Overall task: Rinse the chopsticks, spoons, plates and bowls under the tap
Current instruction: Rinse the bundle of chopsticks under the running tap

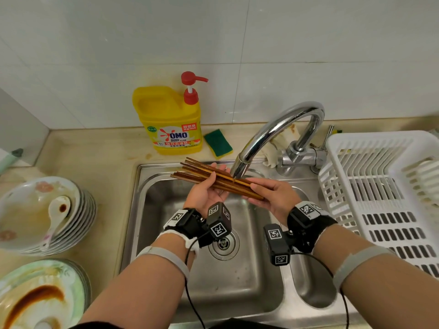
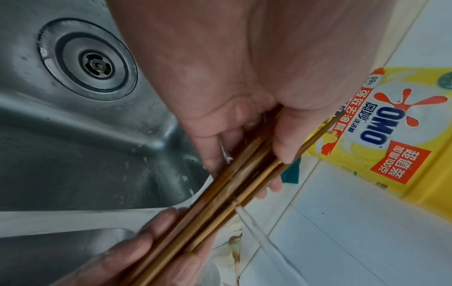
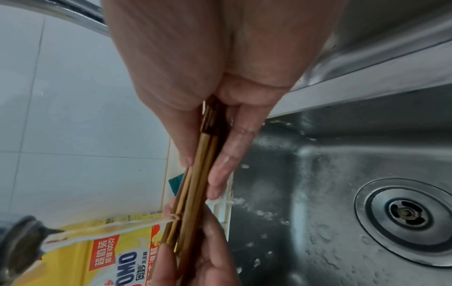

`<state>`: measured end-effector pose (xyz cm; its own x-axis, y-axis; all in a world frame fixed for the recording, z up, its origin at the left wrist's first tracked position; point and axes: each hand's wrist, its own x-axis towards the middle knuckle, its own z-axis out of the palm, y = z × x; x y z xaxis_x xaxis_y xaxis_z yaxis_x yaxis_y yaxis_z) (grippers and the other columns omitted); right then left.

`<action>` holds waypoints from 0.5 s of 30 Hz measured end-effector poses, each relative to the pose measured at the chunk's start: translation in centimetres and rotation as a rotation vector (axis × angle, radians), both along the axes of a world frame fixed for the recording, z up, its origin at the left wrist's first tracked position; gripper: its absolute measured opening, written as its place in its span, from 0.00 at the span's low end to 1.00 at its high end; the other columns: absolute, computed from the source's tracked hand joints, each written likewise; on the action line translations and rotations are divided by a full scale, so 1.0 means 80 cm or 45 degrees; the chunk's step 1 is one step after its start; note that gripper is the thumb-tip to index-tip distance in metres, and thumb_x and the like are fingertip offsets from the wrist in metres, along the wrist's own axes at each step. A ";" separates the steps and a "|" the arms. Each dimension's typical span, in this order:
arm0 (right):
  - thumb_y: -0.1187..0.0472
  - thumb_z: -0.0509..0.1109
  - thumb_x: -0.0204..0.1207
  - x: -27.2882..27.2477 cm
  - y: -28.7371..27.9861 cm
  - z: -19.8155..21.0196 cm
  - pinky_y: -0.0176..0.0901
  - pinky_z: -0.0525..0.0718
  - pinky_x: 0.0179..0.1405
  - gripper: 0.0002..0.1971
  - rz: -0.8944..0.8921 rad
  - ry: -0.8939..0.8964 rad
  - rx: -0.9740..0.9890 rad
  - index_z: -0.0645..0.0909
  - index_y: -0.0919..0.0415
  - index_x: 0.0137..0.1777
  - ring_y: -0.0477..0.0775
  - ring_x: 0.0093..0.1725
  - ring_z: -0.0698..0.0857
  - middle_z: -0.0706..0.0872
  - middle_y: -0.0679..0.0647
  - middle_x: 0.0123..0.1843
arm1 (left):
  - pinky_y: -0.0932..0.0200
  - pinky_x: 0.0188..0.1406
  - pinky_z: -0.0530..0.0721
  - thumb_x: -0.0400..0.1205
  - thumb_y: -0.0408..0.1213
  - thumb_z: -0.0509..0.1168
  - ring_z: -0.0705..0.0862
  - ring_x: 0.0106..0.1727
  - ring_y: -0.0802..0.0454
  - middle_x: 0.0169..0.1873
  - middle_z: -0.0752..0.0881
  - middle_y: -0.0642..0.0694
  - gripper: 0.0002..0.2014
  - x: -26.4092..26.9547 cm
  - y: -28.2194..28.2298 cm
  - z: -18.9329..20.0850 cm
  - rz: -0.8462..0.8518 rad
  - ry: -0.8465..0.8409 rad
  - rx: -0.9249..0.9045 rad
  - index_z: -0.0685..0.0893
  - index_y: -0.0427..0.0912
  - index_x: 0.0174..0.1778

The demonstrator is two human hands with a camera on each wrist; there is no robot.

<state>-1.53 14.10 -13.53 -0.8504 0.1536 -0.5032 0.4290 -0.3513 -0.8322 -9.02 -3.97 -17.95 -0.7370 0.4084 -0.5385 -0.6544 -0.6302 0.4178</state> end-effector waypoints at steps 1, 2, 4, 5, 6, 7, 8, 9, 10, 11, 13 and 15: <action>0.69 0.70 0.83 0.001 0.001 0.001 0.41 0.93 0.48 0.13 -0.020 -0.005 -0.008 0.87 0.66 0.65 0.66 0.53 0.93 0.93 0.66 0.56 | 0.36 0.76 0.77 0.90 0.31 0.58 0.81 0.75 0.39 0.71 0.85 0.40 0.16 0.000 0.001 -0.002 -0.012 0.001 0.005 0.81 0.43 0.72; 0.69 0.70 0.84 0.001 0.001 0.001 0.40 0.93 0.47 0.12 -0.041 -0.012 -0.019 0.88 0.67 0.65 0.66 0.53 0.93 0.92 0.66 0.56 | 0.35 0.76 0.76 0.90 0.30 0.59 0.80 0.76 0.39 0.72 0.84 0.39 0.15 0.000 0.002 -0.004 -0.025 0.005 0.005 0.81 0.42 0.71; 0.67 0.68 0.85 0.001 0.002 0.002 0.41 0.93 0.44 0.11 -0.096 -0.030 -0.058 0.88 0.68 0.63 0.65 0.51 0.93 0.92 0.68 0.56 | 0.36 0.72 0.80 0.89 0.30 0.59 0.80 0.76 0.37 0.69 0.86 0.38 0.12 0.000 0.005 -0.003 -0.040 0.005 -0.004 0.83 0.41 0.65; 0.66 0.68 0.86 0.002 0.002 0.001 0.42 0.93 0.43 0.11 -0.138 -0.038 -0.088 0.87 0.69 0.62 0.66 0.51 0.93 0.92 0.68 0.57 | 0.37 0.69 0.82 0.90 0.31 0.59 0.81 0.75 0.37 0.68 0.86 0.37 0.09 0.000 0.007 -0.001 -0.046 0.004 -0.013 0.83 0.40 0.62; 0.66 0.66 0.87 0.002 0.003 0.000 0.43 0.93 0.43 0.10 -0.186 -0.044 -0.120 0.87 0.70 0.60 0.67 0.51 0.93 0.91 0.69 0.57 | 0.38 0.67 0.84 0.90 0.31 0.59 0.82 0.74 0.36 0.69 0.85 0.36 0.08 -0.001 0.009 0.000 -0.052 0.007 -0.031 0.82 0.39 0.61; 0.66 0.65 0.87 0.002 0.004 -0.001 0.45 0.93 0.42 0.10 -0.234 -0.048 -0.139 0.87 0.70 0.59 0.67 0.49 0.93 0.91 0.69 0.56 | 0.39 0.66 0.85 0.91 0.32 0.59 0.84 0.72 0.37 0.69 0.85 0.34 0.08 0.001 0.012 0.003 -0.062 0.012 -0.041 0.81 0.38 0.61; 0.66 0.64 0.88 0.002 0.005 -0.003 0.46 0.93 0.42 0.10 -0.274 -0.051 -0.141 0.86 0.70 0.57 0.66 0.48 0.93 0.91 0.68 0.56 | 0.40 0.66 0.85 0.91 0.33 0.59 0.86 0.69 0.37 0.69 0.85 0.34 0.09 0.001 0.014 0.005 -0.077 0.017 -0.051 0.81 0.37 0.62; 0.66 0.64 0.88 0.002 0.006 -0.005 0.46 0.93 0.42 0.10 -0.305 -0.051 -0.134 0.85 0.70 0.57 0.66 0.46 0.93 0.91 0.68 0.56 | 0.40 0.67 0.84 0.91 0.34 0.59 0.87 0.66 0.38 0.67 0.87 0.33 0.10 0.003 0.017 0.008 -0.091 0.014 -0.056 0.81 0.35 0.62; 0.66 0.64 0.88 0.002 0.008 -0.007 0.46 0.93 0.41 0.09 -0.332 -0.051 -0.126 0.84 0.69 0.56 0.65 0.44 0.92 0.91 0.67 0.56 | 0.39 0.68 0.84 0.91 0.35 0.60 0.88 0.63 0.40 0.63 0.88 0.33 0.11 0.005 0.021 0.011 -0.105 0.013 -0.054 0.82 0.34 0.63; 0.66 0.63 0.88 0.002 0.009 -0.009 0.46 0.93 0.41 0.08 -0.354 -0.053 -0.120 0.83 0.68 0.54 0.64 0.43 0.91 0.90 0.67 0.55 | 0.37 0.70 0.82 0.91 0.35 0.60 0.89 0.61 0.41 0.60 0.90 0.34 0.11 0.008 0.024 0.014 -0.116 0.012 -0.050 0.82 0.33 0.63; 0.67 0.63 0.89 0.004 0.013 -0.014 0.44 0.92 0.38 0.08 -0.378 -0.067 -0.097 0.81 0.65 0.48 0.63 0.43 0.89 0.87 0.67 0.52 | 0.35 0.69 0.83 0.91 0.33 0.59 0.92 0.58 0.42 0.57 0.91 0.35 0.12 0.013 0.032 0.015 -0.145 0.016 -0.058 0.81 0.33 0.67; 0.67 0.63 0.89 0.008 0.016 -0.017 0.42 0.89 0.36 0.09 -0.381 -0.098 -0.067 0.80 0.63 0.46 0.61 0.42 0.87 0.86 0.65 0.48 | 0.38 0.59 0.89 0.92 0.32 0.58 0.91 0.60 0.43 0.61 0.90 0.34 0.16 0.018 0.037 0.017 -0.178 -0.001 -0.083 0.78 0.31 0.74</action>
<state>-0.93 15.38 -14.90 -0.7306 0.3634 -0.5781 0.3606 -0.5135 -0.7786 -7.58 -0.99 -16.61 -0.6750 0.4711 -0.5678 -0.7343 -0.5042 0.4545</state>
